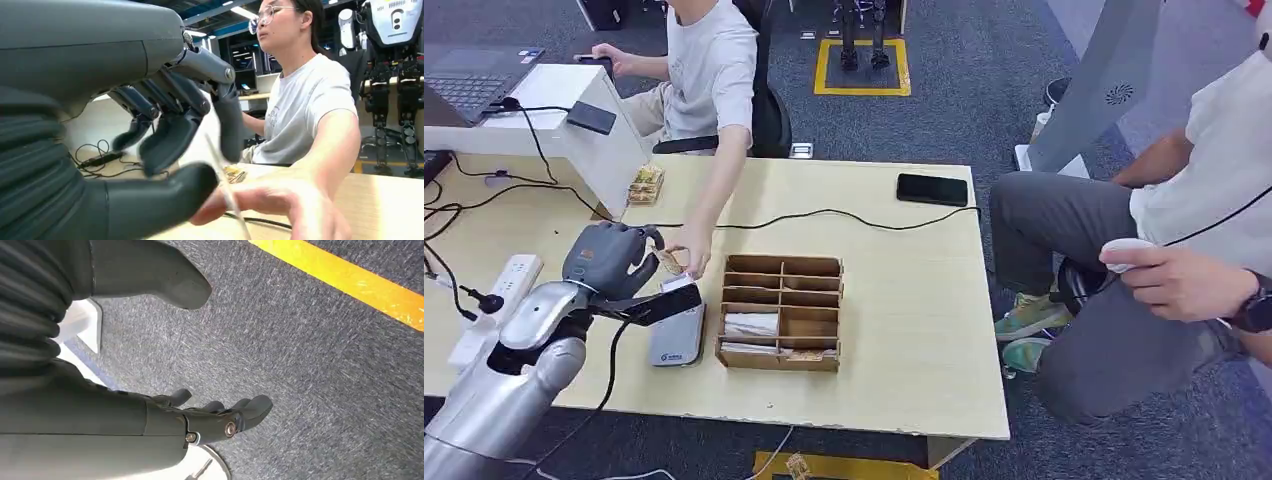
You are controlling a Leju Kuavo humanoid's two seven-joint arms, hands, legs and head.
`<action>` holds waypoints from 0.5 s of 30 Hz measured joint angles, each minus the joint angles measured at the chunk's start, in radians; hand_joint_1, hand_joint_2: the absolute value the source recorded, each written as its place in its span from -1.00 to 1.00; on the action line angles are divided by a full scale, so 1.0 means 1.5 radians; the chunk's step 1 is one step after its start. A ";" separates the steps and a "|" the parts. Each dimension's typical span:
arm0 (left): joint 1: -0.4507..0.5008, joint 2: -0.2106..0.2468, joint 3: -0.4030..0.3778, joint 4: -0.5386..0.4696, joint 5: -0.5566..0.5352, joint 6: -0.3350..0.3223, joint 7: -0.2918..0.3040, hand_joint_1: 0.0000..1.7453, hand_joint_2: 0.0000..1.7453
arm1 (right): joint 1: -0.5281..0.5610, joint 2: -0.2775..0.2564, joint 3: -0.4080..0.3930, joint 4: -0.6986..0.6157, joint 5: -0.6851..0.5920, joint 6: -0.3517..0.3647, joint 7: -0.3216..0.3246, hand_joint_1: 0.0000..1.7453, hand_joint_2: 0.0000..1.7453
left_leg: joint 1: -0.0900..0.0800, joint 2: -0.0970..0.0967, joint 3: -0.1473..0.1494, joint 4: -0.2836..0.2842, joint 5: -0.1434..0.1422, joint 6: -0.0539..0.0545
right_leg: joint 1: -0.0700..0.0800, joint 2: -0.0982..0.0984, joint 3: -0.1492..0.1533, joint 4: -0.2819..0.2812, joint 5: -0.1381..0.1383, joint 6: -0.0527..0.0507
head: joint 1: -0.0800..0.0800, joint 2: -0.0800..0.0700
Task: Pass the card to the sensor for recognition and then transmit it.
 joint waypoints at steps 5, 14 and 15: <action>0.000 -0.008 0.000 0.006 -0.004 0.015 0.000 -1.00 1.00 | 0.000 0.001 -0.005 0.000 0.001 0.000 -0.001 -1.00 1.00 | 0.000 0.000 0.000 0.000 0.000 0.000 | 0.000 0.000 0.000 0.000 0.000 0.000 | 0.000 0.000; 0.039 -0.048 0.068 0.017 -0.043 0.114 0.032 -1.00 1.00 | 0.004 0.012 -0.021 -0.010 0.016 0.004 -0.004 -1.00 1.00 | 0.000 0.000 0.000 0.000 0.000 0.000 | 0.000 0.000 0.000 0.000 0.000 0.000 | 0.000 0.000; 0.048 -0.054 0.081 0.018 -0.042 0.126 0.034 -1.00 1.00 | 0.006 0.014 -0.024 -0.015 0.020 0.010 -0.005 -1.00 1.00 | 0.000 0.000 0.000 0.000 0.000 0.000 | 0.000 0.000 0.000 0.000 0.000 0.000 | 0.000 0.000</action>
